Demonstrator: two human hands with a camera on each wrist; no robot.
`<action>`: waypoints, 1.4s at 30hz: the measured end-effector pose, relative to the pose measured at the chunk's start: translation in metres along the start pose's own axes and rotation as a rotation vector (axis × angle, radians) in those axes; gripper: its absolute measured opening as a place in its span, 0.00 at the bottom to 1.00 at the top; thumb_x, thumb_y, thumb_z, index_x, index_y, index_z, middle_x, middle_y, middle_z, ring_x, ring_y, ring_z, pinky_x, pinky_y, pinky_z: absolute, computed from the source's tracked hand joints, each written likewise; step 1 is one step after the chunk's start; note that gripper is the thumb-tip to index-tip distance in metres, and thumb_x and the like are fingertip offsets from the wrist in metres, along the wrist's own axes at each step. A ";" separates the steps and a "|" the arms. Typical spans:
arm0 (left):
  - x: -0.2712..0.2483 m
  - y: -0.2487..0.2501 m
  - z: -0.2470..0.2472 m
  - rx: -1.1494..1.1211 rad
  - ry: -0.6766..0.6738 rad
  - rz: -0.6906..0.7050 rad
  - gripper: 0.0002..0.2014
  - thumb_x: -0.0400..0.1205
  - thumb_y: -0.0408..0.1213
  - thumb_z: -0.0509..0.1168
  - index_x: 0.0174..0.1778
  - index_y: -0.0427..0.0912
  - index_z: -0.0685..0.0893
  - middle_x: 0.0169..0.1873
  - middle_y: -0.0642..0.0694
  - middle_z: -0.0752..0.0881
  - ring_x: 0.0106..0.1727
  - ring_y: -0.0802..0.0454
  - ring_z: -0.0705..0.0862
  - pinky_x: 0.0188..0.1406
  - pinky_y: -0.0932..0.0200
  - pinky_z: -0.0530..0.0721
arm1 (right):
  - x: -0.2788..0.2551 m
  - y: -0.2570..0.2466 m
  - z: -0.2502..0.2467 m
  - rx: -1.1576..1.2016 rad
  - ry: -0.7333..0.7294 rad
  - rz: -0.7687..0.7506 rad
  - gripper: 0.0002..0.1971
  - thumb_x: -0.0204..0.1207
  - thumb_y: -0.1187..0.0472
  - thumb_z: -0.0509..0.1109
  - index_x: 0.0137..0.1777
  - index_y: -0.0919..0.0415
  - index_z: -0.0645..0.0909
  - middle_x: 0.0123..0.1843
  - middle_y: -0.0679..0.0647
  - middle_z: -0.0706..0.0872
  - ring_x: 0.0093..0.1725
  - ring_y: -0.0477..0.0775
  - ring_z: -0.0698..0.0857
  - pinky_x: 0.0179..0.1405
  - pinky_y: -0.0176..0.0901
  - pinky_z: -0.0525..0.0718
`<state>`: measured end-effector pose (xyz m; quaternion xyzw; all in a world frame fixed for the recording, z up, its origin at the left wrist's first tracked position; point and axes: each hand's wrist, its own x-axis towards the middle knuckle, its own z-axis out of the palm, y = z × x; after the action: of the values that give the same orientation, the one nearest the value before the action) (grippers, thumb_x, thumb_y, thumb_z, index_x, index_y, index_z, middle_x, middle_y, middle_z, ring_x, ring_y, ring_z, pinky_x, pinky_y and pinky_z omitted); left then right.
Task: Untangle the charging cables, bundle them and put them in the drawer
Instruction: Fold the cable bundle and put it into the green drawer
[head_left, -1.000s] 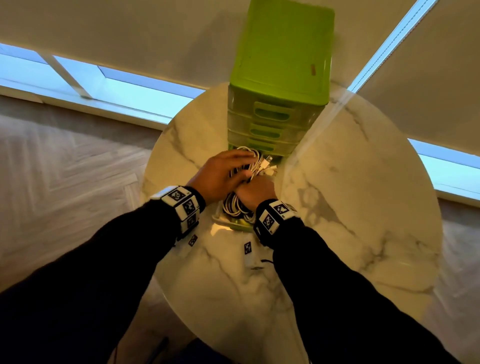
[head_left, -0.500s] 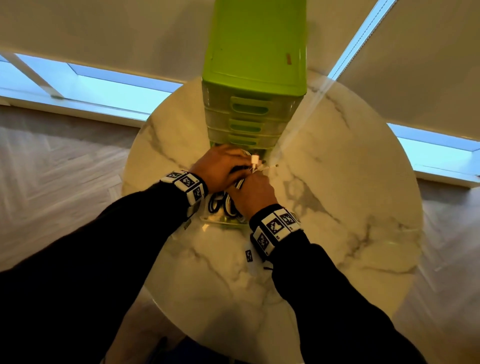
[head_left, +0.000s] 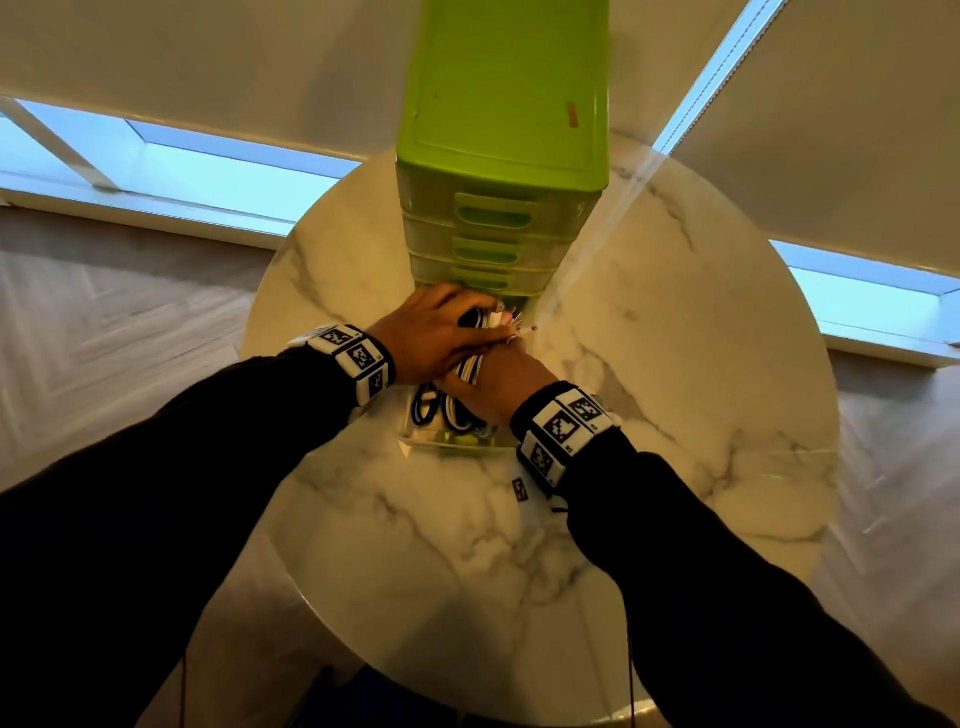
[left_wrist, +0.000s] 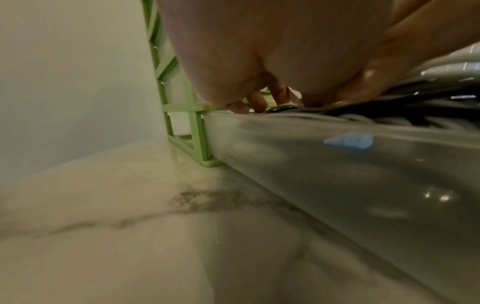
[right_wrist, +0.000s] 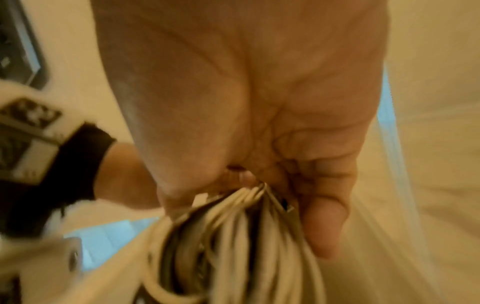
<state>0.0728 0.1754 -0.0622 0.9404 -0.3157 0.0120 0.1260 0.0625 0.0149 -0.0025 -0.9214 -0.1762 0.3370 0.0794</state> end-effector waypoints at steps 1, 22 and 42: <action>0.000 0.001 -0.001 0.006 -0.001 0.004 0.24 0.87 0.54 0.51 0.78 0.58 0.77 0.72 0.38 0.79 0.64 0.30 0.78 0.60 0.34 0.80 | -0.006 0.001 -0.003 0.031 -0.013 -0.033 0.35 0.81 0.32 0.61 0.78 0.59 0.75 0.75 0.65 0.78 0.75 0.64 0.73 0.65 0.50 0.76; -0.015 -0.004 -0.002 -0.183 -0.067 -0.205 0.39 0.76 0.76 0.52 0.81 0.60 0.72 0.81 0.62 0.71 0.83 0.51 0.64 0.80 0.46 0.53 | -0.011 0.014 0.010 0.106 -0.098 -0.174 0.75 0.60 0.25 0.78 0.86 0.64 0.30 0.81 0.68 0.17 0.79 0.68 0.17 0.86 0.66 0.36; -0.042 -0.004 0.009 -0.285 0.119 -0.412 0.39 0.78 0.73 0.59 0.77 0.48 0.74 0.77 0.49 0.76 0.80 0.45 0.70 0.81 0.43 0.61 | -0.006 0.015 0.040 -0.314 0.098 -0.268 0.73 0.61 0.33 0.80 0.86 0.71 0.34 0.86 0.70 0.28 0.85 0.73 0.30 0.83 0.55 0.30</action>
<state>0.0412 0.2016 -0.0761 0.9553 -0.1078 -0.0030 0.2752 0.0363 -0.0006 -0.0329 -0.9061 -0.3436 0.2466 -0.0123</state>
